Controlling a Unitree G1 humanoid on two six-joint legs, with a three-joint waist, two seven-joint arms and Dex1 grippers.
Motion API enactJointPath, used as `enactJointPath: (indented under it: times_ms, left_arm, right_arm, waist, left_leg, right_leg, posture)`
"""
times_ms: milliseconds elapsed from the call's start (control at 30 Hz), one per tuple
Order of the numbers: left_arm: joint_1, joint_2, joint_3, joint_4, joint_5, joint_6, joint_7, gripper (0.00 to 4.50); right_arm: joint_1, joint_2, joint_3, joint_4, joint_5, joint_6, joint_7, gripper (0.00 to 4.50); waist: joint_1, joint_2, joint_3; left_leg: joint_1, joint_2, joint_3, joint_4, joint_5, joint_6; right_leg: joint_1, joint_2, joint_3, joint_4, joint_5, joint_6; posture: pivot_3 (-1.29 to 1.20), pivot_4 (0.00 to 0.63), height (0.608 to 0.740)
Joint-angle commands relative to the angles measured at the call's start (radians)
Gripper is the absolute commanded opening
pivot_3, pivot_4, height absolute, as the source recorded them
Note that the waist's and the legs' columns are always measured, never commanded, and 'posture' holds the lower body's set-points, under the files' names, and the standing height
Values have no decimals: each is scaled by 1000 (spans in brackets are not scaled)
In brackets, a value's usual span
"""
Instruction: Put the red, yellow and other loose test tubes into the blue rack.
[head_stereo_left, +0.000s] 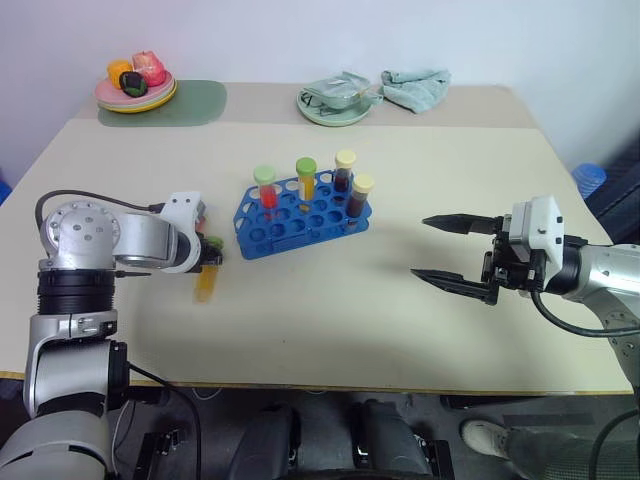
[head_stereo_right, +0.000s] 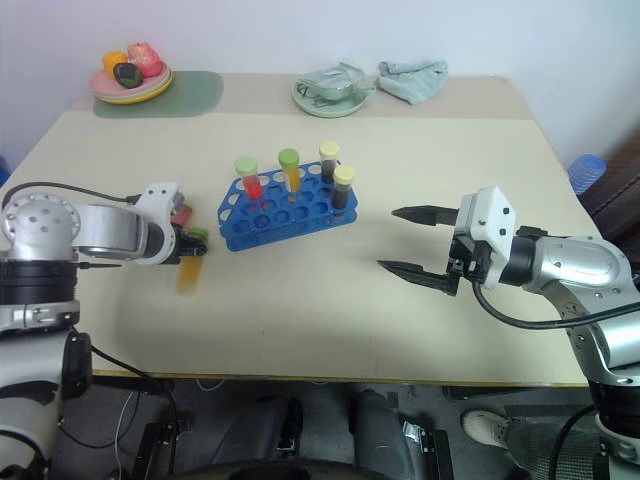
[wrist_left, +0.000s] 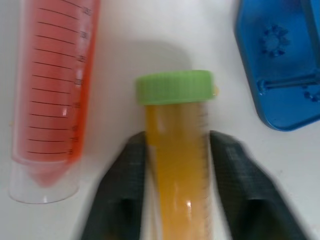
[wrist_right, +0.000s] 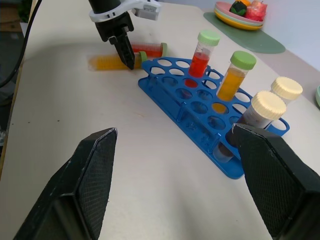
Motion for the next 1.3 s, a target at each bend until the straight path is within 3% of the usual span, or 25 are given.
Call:
enactJointPath:
  times_ms: [33, 233, 367, 400, 467, 600, 767, 900, 1033, 1300]
  left_arm:
    - [-5, -2, 43, -12, -22, 8, 29, 763]
    - [37, 65, 52, -95, -143, 8, -18, 763]
    - [161, 172, 186, -353, -211, -49, -236, 763]
    - [203, 199, 210, -443, -174, -104, -340, 763]
    - [303, 164, 280, -627, -42, -401, -727, 763]
    - [364, 190, 194, -694, 234, -681, -917, 763]
    - [340, -1, 22, -621, 553, -1109, -1062, 763]
    - [301, -167, -134, -406, 830, -1438, -1100, 763]
    - [268, -321, -192, -189, 945, -1671, -1136, 763]
    - [171, -524, -204, 226, 1029, -1983, -1216, 763]
  right_arm:
    - [-4, 5, -41, -25, 15, -2, -3, 3781]
    - [-17, 9, -35, -13, 13, 0, -3, 3781]
    - [-28, 23, -31, -7, 17, 7, -13, 3781]
    - [-32, 28, -30, -5, 17, 9, -17, 3781]
    - [-38, 35, -28, -1, 14, 12, -19, 3781]
    - [-49, 45, -33, 4, 16, 21, -34, 3781]
    - [-51, 61, -47, -2, 22, 42, -74, 3781]
    - [-21, 59, -66, -23, 4, 56, -104, 3781]
    - [26, 45, -113, -73, 21, 86, -131, 3781]
    - [105, 20, -226, -179, 56, 165, -176, 3781]
  waist:
    - [0, 0, 0]
    - [-3, 0, 0]
    - [-9, 0, 0]
    - [-9, 0, 0]
    - [-7, 1, 0]
    - [4, 2, 0]
    - [3, 1, 0]
    - [3, 1, 0]
    - [3, 1, 0]
    - [3, 1, 0]
  left_leg:
    - [0, 0, 0, 0, 0, 0]
    - [0, 0, 0, 0, 0, 0]
    - [0, 0, 0, 0, 0, -1]
    - [0, 0, 0, 0, 0, -1]
    - [0, 0, 0, 0, 0, -1]
    - [0, 0, 0, 0, 0, -1]
    - [1, 0, 1, 0, 0, 1]
    - [0, 0, 1, 0, -1, 2]
    - [-1, 0, 1, 0, -1, 3]
    - [-2, 0, 1, 2, -4, 8]
  right_leg:
    - [0, 0, 0, 0, 0, 0]
    - [0, 0, 0, 0, 0, 0]
    - [-1, 0, 0, 0, 0, 0]
    - [-1, 0, 0, 0, 0, 0]
    - [-1, 0, 0, 0, 0, 0]
    - [2, -1, -1, -2, 0, -1]
    - [3, -1, -1, -3, 0, -1]
    - [2, -1, -1, -4, 0, 0]
    - [1, -1, -1, -4, 0, 0]
    - [1, -1, -1, -3, 1, 1]
  posture:
    - [0, 150, 740]
    - [0, 150, 740]
    - [0, 150, 740]
    - [0, 150, 740]
    - [0, 150, 740]
    - [0, 150, 740]
    - [0, 150, 740]
    - [0, 150, 740]
    - [0, 150, 740]
    - [0, 150, 740]
